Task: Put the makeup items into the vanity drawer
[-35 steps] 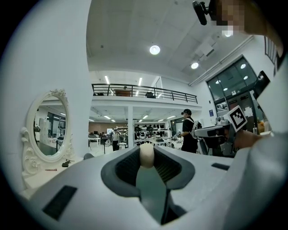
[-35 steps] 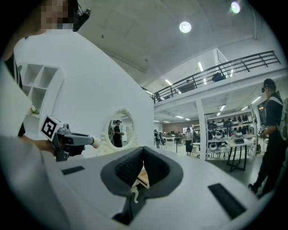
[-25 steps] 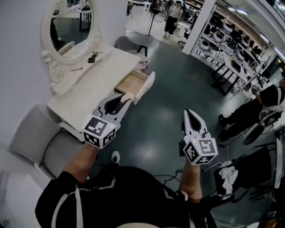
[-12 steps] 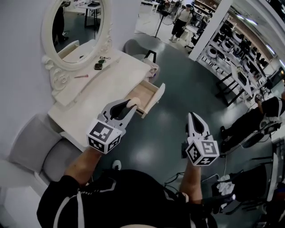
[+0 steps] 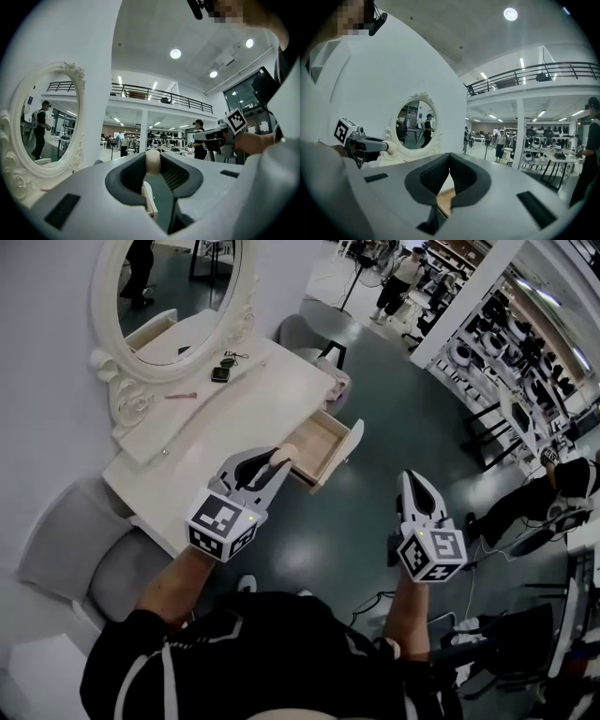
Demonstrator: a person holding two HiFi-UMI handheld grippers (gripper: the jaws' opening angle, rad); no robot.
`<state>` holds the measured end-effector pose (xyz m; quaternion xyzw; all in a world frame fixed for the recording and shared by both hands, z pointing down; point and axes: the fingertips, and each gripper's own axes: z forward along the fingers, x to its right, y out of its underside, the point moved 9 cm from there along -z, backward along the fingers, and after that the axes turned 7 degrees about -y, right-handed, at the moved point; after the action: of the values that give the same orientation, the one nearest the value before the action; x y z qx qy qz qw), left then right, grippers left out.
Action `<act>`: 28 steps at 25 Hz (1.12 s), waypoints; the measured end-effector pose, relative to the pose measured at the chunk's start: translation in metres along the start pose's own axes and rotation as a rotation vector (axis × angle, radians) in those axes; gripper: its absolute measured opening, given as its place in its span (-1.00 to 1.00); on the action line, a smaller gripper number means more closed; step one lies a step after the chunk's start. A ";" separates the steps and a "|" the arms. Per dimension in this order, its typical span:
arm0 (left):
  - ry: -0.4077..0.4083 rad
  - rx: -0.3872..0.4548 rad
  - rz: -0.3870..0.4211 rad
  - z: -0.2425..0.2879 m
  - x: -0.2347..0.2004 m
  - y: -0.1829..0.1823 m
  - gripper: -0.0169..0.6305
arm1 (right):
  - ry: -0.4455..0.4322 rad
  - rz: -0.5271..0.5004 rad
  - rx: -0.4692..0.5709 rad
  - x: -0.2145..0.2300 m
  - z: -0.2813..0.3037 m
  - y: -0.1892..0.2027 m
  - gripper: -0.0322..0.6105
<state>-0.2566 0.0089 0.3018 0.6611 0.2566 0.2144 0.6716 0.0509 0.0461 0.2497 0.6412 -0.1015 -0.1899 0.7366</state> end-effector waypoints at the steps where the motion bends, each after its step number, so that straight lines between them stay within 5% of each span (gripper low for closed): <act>1: -0.006 -0.005 0.001 0.004 -0.002 0.001 -0.65 | -0.006 0.003 0.007 0.003 0.005 -0.001 -0.89; 14: -0.164 -0.067 0.109 0.094 -0.009 0.005 -0.65 | -0.140 0.026 0.063 0.103 0.101 0.010 -0.89; 28: -0.254 -0.125 0.092 0.243 -0.002 0.009 -0.65 | -0.287 0.029 0.066 0.241 0.182 0.018 -0.89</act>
<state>-0.1054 -0.1808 0.3090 0.6508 0.1251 0.1752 0.7281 0.2014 -0.2154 0.2734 0.6296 -0.2213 -0.2655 0.6958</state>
